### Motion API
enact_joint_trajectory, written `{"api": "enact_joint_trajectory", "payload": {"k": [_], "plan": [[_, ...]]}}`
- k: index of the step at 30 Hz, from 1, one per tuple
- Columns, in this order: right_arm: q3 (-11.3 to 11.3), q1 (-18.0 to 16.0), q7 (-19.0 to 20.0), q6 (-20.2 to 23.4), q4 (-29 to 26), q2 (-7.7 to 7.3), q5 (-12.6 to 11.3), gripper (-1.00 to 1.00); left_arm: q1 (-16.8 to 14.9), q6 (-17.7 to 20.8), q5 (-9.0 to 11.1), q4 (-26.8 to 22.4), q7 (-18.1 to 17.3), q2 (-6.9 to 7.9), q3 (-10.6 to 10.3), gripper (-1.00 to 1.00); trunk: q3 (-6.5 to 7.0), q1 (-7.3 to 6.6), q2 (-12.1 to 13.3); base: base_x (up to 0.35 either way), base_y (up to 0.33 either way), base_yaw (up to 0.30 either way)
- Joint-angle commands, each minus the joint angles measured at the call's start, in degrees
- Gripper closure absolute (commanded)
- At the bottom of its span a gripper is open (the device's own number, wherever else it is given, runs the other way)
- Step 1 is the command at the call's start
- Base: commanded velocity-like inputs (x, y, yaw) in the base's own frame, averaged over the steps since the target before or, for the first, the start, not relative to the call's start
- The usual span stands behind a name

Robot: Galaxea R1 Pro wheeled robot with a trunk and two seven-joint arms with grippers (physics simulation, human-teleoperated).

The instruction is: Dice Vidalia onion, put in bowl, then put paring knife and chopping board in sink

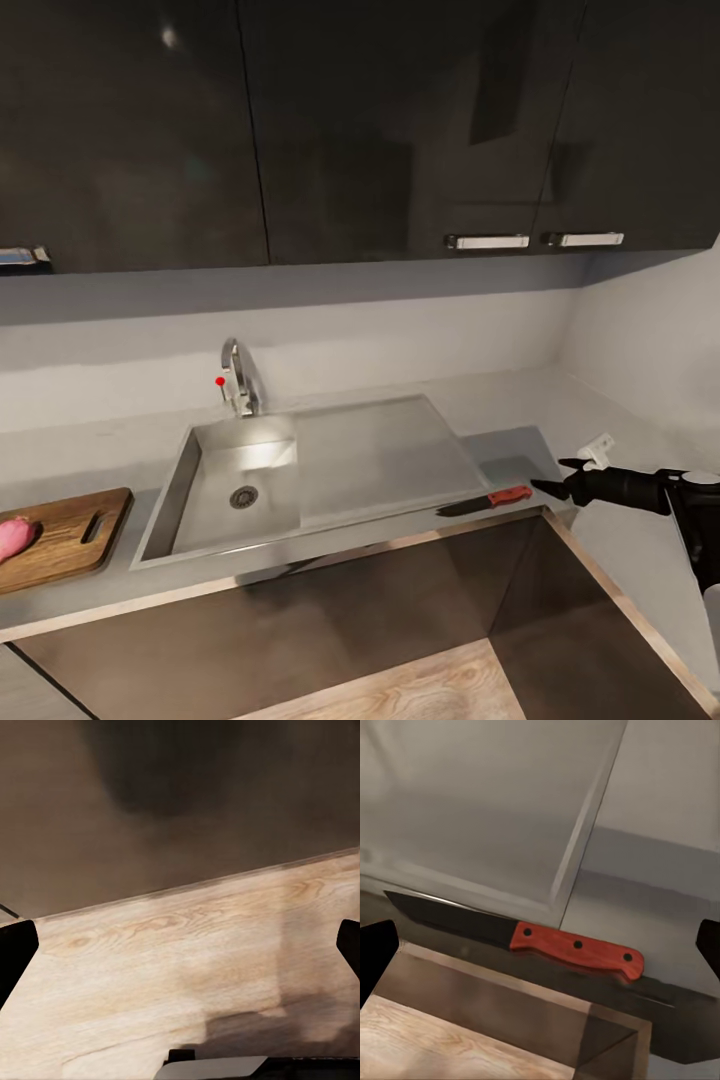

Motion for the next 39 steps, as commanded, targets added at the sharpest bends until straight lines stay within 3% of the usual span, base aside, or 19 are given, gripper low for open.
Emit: {"api": "enact_joint_trajectory", "payload": {"k": [1, 10, 13, 17, 32, 35, 39], "plan": [[-0.1, -0.1, 0.6, 0.6, -0.1, -0.03, 0.2, -1.00, 0.0, -0.1, 0.4, -0.1, 0.5, 0.09, -0.5, -1.00, -0.12, 0.04, -0.1, 0.008, 0.000, 0.000], [-0.2, -0.1, 8.3, 0.1, -0.3, -0.50, 0.9, -1.00, 0.0, -0.1, 0.4, -0.1, 0.5, 0.09, -0.5, -1.00, -0.12, 0.04, -0.1, 0.002, 0.000, 0.000], [0.5, -0.1, 11.9, -0.5, -1.0, -0.85, 6.6, -1.00, 0.0, 0.0, 0.4, 0.0, 0.5, 0.04, -0.5, -1.00, -0.12, 0.04, -0.1, 0.000, 0.000, 0.000], [0.7, -0.1, 13.7, -0.5, -2.4, -1.16, 10.9, -1.00, 0.0, 0.0, 0.4, 0.5, 0.5, 0.01, -0.5, -1.00, -0.12, 0.04, -0.1, 0.000, 0.000, 0.000], [1.1, -0.1, 15.4, -0.7, -7.2, -1.30, 12.4, -1.00, 0.0, 0.0, 0.4, 0.7, 0.5, 0.01, -0.5, -1.00, -0.12, 0.04, -0.1, 0.002, 0.000, 0.000], [3.6, -0.1, 15.9, -0.6, -9.1, -1.28, 12.4, -1.00, 0.0, 0.0, 0.4, 0.8, 0.5, 0.01, -0.5, -1.00, -0.12, 0.04, -0.1, 0.056, 0.000, 0.000], [9.5, -0.1, 16.1, -0.6, -9.8, -1.06, 12.4, -1.00, 0.0, 0.0, 0.4, 0.8, 0.5, 0.01, -0.5, -1.00, -0.12, 0.04, -0.1, 0.074, 0.000, 0.000]]}}
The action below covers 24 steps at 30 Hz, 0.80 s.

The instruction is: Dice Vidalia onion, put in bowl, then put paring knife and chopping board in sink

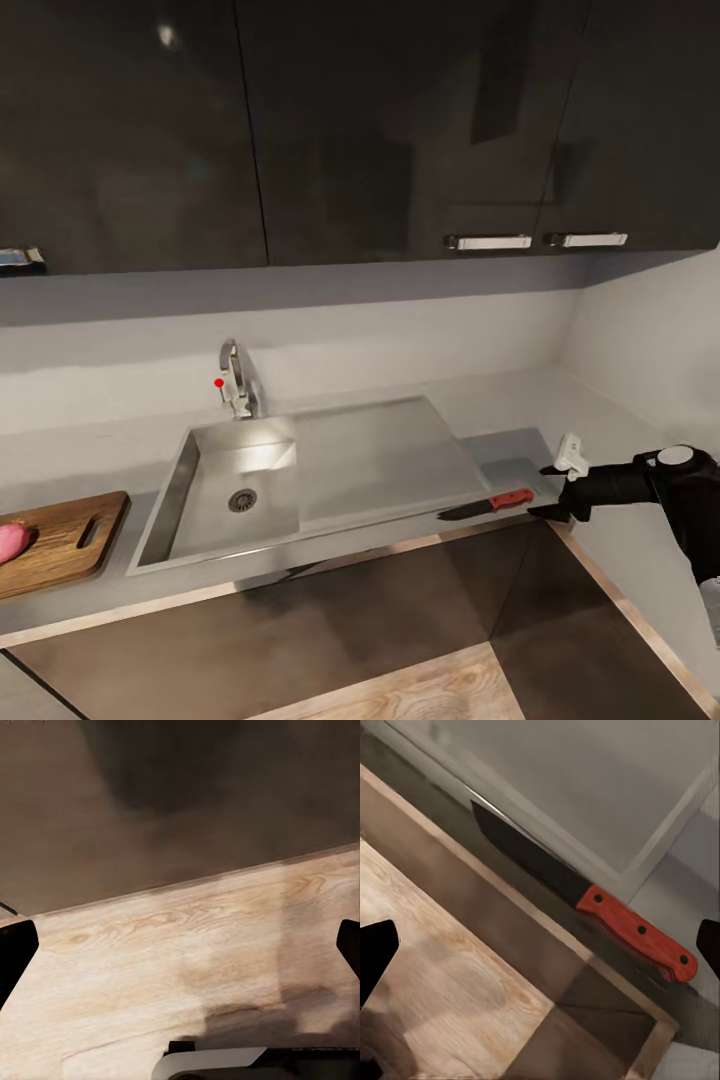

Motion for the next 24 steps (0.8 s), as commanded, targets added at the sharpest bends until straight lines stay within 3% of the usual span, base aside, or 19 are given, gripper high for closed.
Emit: {"api": "enact_joint_trajectory", "payload": {"k": [1, 7, 16, 24], "plan": [[1.0, -0.1, 0.4, 0.6, -0.1, 0.10, 0.2, -1.00, 0.0, -0.1, 0.4, -0.1, 0.5, 0.09, -0.5, -1.00, -0.11, 0.05, -0.1, 0.085, 0.000, 0.000], [4.4, -0.1, 0.5, 0.5, -0.2, 0.27, 0.0, -1.00, 0.0, -0.1, 0.4, -0.1, 0.4, 0.09, -0.5, -1.00, -0.11, 0.05, -0.1, 0.131, 0.000, 0.000], [5.0, -0.1, 3.6, -0.5, -0.2, 0.25, -0.1, -1.00, 0.0, -0.1, 0.4, -0.1, 0.4, 0.09, -0.5, -1.00, -0.11, 0.05, -0.1, 0.194, 0.000, 0.000], [5.0, -0.1, 4.0, -2.3, 0.0, 0.32, -0.1, -1.00, 0.0, -0.1, 0.4, -0.1, 0.4, 0.09, -0.5, -1.00, -0.11, 0.05, -0.1, 0.141, 0.000, 0.000]]}}
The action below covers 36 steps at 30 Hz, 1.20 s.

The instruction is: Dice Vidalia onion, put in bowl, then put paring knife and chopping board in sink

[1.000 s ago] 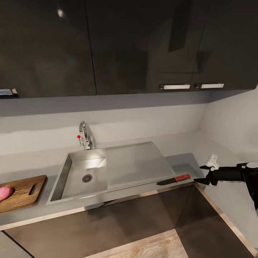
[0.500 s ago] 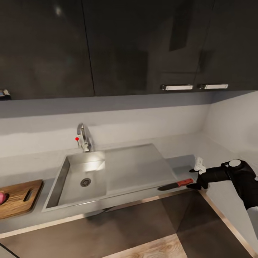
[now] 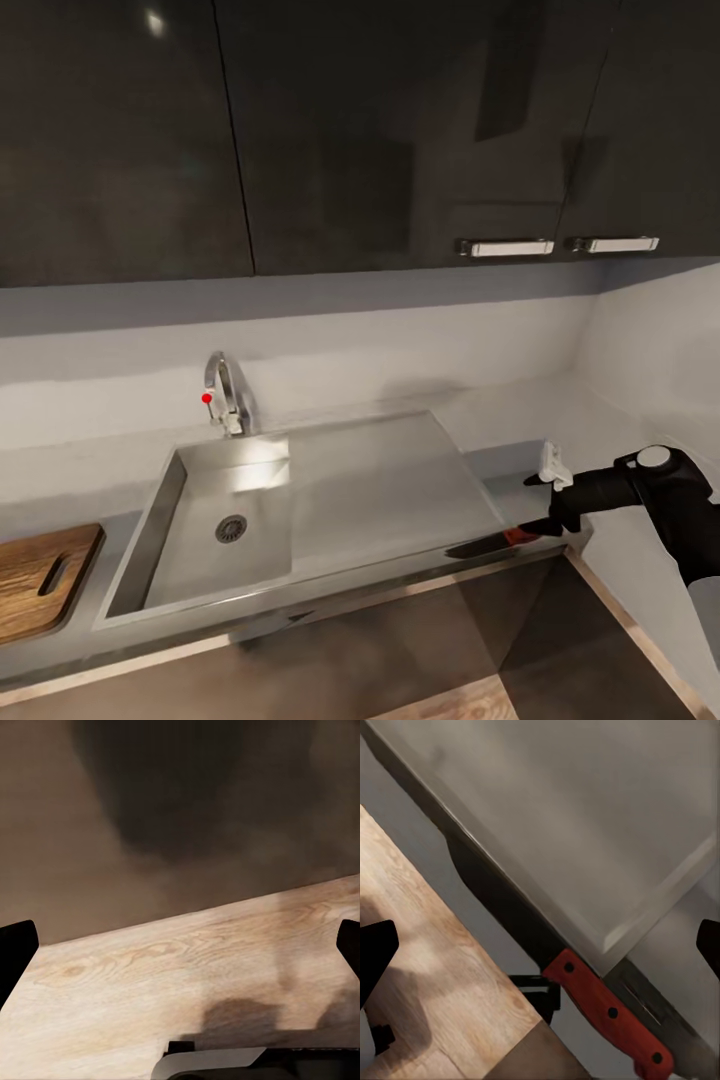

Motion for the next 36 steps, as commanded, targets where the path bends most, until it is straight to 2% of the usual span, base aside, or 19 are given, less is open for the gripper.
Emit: {"api": "enact_joint_trajectory", "payload": {"k": [1, 5, 17, 21, 29, 36], "plan": [[-0.1, -0.1, 0.3, 0.2, 0.0, 0.02, 0.2, -1.00, 0.0, -0.1, 0.4, -0.1, 0.5, 0.09, -0.5, -1.00, -0.11, 0.04, -0.1, 0.030, 0.000, 0.000], [-0.2, -0.1, 0.4, -1.7, 0.3, -0.05, 0.2, -1.00, 0.0, -0.1, 0.4, -0.1, 0.5, 0.09, -0.5, -1.00, -0.11, 0.04, -0.1, 0.010, 0.000, 0.000], [-0.2, -0.1, 0.5, -2.1, 1.7, -0.12, 0.2, -1.00, 0.0, -0.1, 0.4, -0.1, 0.5, 0.09, -0.5, -1.00, -0.28, 0.04, -0.1, 0.001, 0.000, 0.000], [-0.2, -0.1, 0.4, -2.1, 2.9, -0.22, 0.3, -1.00, 0.0, -0.2, 0.4, -0.1, 0.5, 0.09, -0.5, -1.00, -0.57, 0.04, -0.1, 0.000, 0.000, 0.000], [-0.4, -0.1, 0.4, -5.3, 6.9, -0.39, 0.4, -1.00, 0.0, -0.2, 0.4, -0.1, 0.5, 0.09, -0.5, -1.00, -1.30, 0.04, -0.1, 0.000, 0.000, 0.000], [-0.5, -0.1, 0.3, -5.8, 7.5, -0.55, 0.5, -1.00, 0.0, -0.2, 0.4, 0.0, 0.5, 0.09, -0.5, -1.00, -1.95, 0.04, -0.1, 0.000, 0.000, 0.000]]}}
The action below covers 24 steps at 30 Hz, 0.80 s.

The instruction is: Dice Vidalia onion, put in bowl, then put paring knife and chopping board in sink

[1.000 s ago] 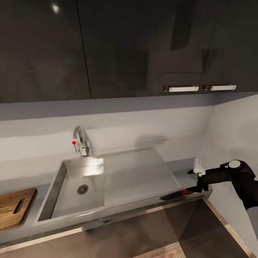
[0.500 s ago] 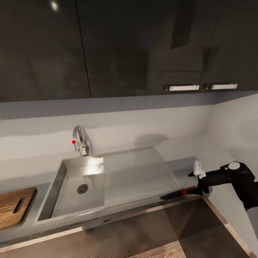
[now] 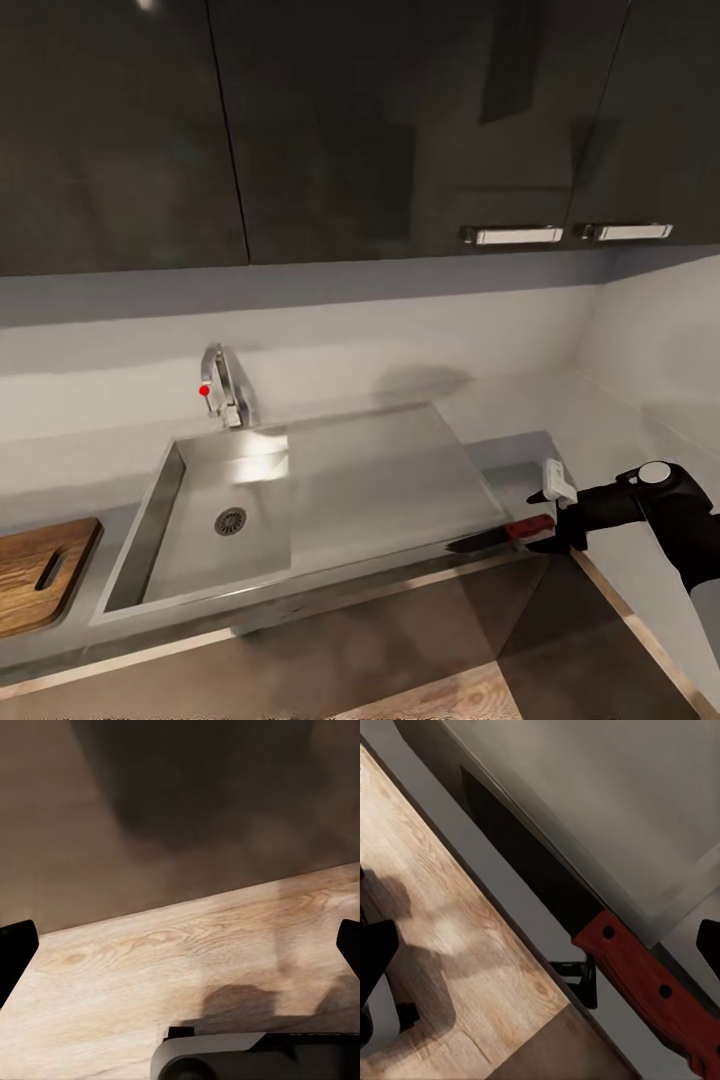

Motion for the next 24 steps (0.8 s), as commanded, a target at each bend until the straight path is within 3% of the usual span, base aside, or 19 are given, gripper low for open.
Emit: {"api": "enact_joint_trajectory", "payload": {"k": [1, 9, 24], "plan": [[-0.1, 0.0, 0.3, 0.6, 0.0, -0.01, 0.2, -1.00, 0.0, -0.1, 0.4, -0.1, 0.5, 0.09, -0.5, -1.00, -0.21, 0.03, -0.1, 0.000, 0.000, 0.000], [-2.1, 0.0, 0.2, 0.5, 0.0, -0.18, 0.3, -1.00, 0.0, -0.1, 0.3, 0.4, 0.5, 0.09, -0.5, -1.00, -0.95, 0.03, -0.1, 0.000, 0.000, 0.000], [-2.8, 0.0, -0.1, -1.4, 0.0, -1.33, 0.5, -1.00, 0.0, -0.1, 0.4, 0.6, 0.5, 0.09, -0.5, -1.00, -1.59, 0.03, -0.1, 0.000, 0.000, 0.000]]}}
